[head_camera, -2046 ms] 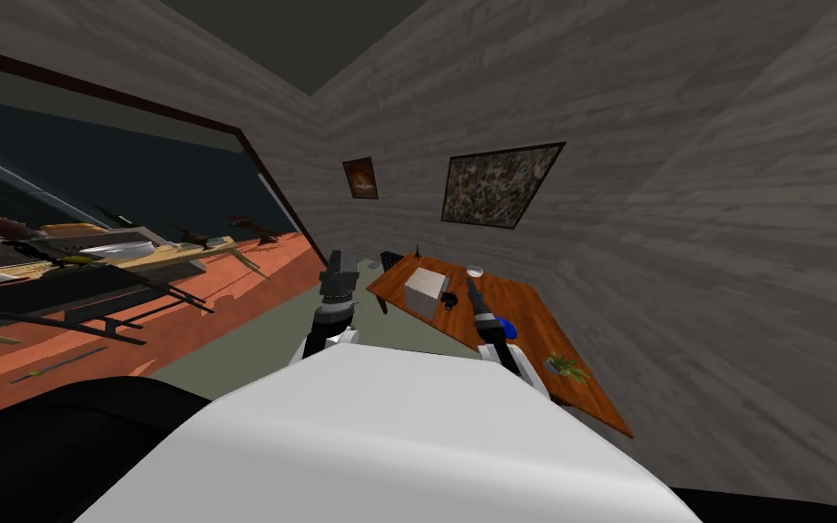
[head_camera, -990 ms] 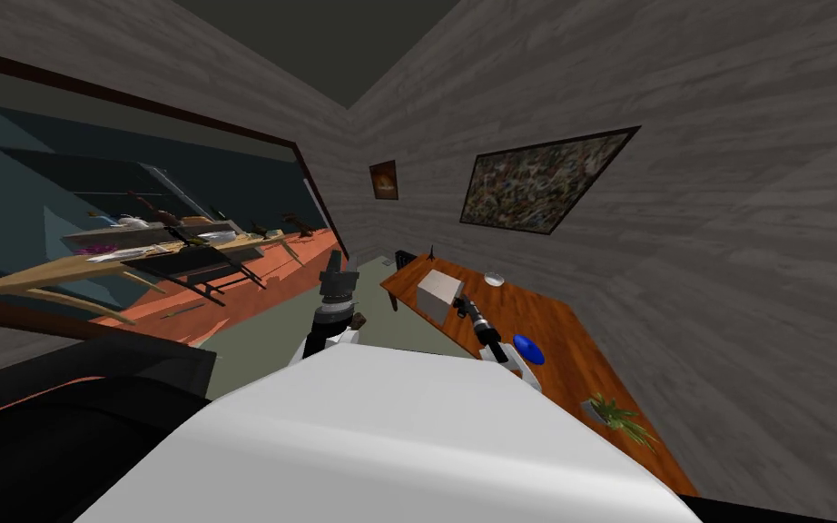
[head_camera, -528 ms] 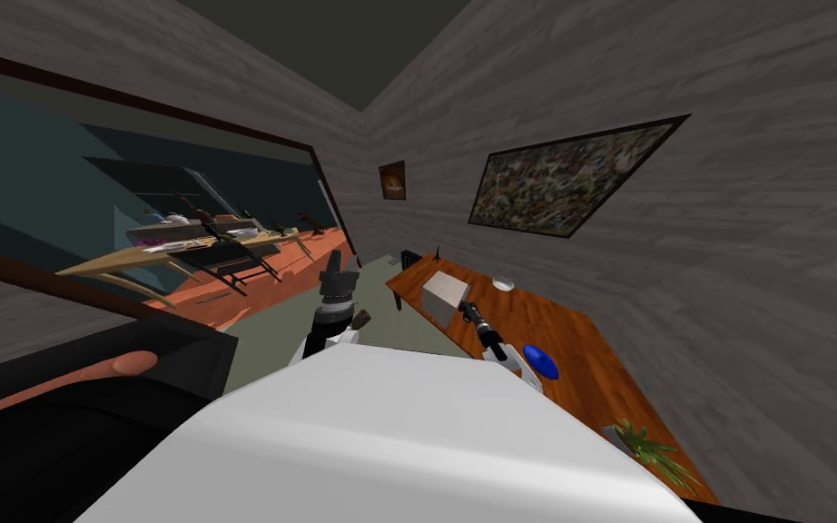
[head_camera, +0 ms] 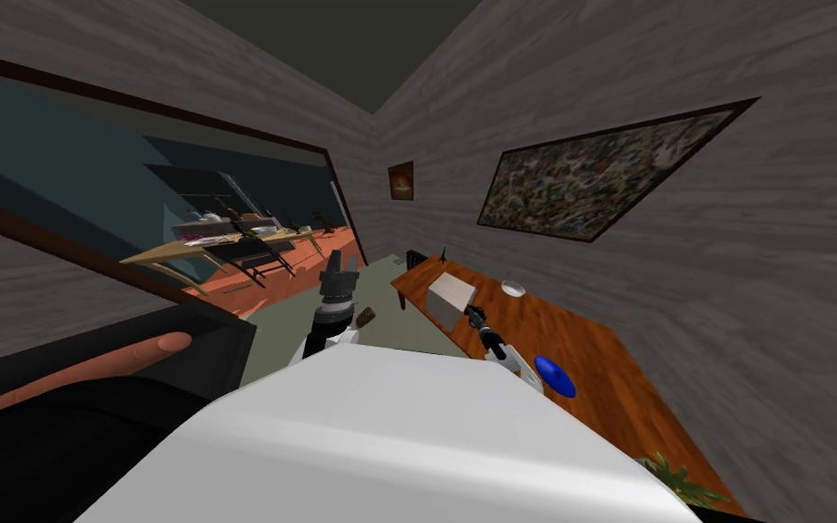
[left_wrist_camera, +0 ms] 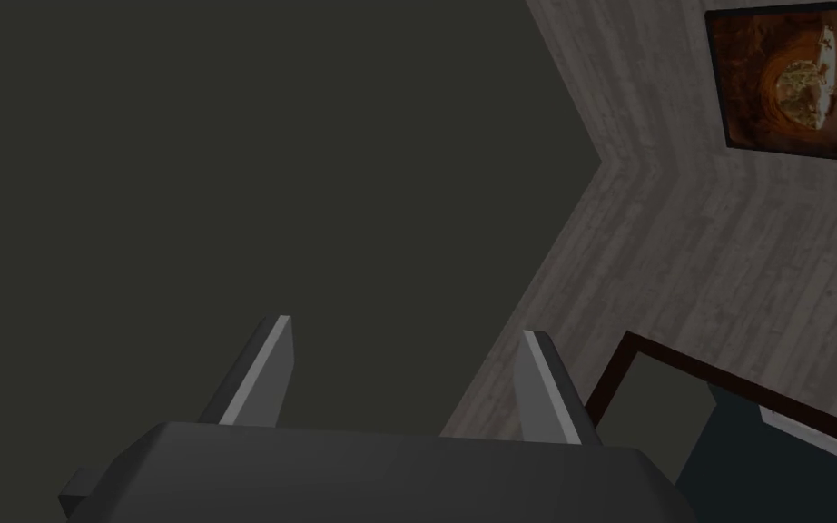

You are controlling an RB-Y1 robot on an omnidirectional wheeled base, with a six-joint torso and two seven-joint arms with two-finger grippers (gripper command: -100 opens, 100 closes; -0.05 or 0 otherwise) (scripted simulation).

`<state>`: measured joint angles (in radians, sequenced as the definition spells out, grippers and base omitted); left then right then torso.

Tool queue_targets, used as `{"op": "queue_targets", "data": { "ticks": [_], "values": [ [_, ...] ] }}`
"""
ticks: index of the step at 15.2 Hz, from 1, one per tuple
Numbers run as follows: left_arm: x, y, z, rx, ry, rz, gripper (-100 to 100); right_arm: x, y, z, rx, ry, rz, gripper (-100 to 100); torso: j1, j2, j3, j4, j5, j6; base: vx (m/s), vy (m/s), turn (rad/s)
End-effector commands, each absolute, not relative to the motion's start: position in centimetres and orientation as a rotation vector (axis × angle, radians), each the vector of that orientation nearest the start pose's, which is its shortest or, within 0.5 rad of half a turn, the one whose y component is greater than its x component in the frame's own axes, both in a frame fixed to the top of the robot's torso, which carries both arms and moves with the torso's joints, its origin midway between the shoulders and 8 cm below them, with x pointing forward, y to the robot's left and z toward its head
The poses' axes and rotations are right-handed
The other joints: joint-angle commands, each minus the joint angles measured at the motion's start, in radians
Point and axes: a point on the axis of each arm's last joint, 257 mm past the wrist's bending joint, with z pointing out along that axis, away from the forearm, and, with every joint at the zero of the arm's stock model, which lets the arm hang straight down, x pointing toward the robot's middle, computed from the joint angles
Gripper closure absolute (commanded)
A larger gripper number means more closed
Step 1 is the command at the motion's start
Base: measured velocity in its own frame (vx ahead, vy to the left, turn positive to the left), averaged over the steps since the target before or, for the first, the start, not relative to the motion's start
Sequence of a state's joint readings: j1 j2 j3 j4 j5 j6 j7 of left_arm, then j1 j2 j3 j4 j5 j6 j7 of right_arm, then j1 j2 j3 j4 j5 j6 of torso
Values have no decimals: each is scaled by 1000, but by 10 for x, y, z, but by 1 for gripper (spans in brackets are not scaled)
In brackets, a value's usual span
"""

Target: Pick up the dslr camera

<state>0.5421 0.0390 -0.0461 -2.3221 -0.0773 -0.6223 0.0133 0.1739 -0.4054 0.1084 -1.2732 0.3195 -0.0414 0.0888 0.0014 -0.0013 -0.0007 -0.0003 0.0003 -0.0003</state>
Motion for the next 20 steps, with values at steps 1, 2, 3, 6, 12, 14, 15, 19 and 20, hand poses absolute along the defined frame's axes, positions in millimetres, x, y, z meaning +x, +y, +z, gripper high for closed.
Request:
{"op": "queue_targets", "data": {
  "ticks": [1, 2, 3, 6, 12, 14, 15, 19, 20],
  "values": [
    [314, 247, 49, -489, 602, -1334, 0, 417, -381, -445, 813, 1916, 399, -100, 0, 0, 0, 0, 0, 0, 15, 11, 63],
    [314, 247, 49, -489, 602, -1334, 0, 418, -391, -451, 814, 1937, 358, -100, 0, 0, 0, 0, 0, 1, 15, 21, 170],
    [314, 247, 49, -489, 602, -1334, 0, 411, -396, -460, 828, 1953, 341, -100, 0, 0, 0, 0, 0, 0, 17, 20, 184],
    [314, 247, 49, -489, 602, -1334, 0, 397, -417, -482, 857, 2004, 266, -100, 0, 0, 0, 0, 0, 0, 16, 16, 121],
    [314, 247, 49, -489, 602, -1334, 0, 375, -452, -511, 898, 2077, 133, -100, 0, 0, 0, 0, 0, 0, 19, 17, 124],
    [314, 247, 49, -489, 602, -1334, 0, 362, -470, -523, 919, 2111, 65, -100, 0, 0, 0, 0, 0, 0, 26, 26, 191],
    [314, 247, 49, -489, 602, -1334, 0, 361, -470, -524, 920, 2112, 63, -100, 1, 0, 0, 0, 0, 0, 23, 16, 75],
    [314, 247, 49, -489, 602, -1334, 0, 348, -497, -535, 941, 2150, -43, -100, 0, 0, 0, 0, 0, 1, 22, 17, 123],
    [314, 247, 49, -489, 602, -1334, 0, 340, -501, -540, 953, 2162, -60, -100, 0, 0, 0, 0, 0, 0, 25, 19, 155]
  ]
}}
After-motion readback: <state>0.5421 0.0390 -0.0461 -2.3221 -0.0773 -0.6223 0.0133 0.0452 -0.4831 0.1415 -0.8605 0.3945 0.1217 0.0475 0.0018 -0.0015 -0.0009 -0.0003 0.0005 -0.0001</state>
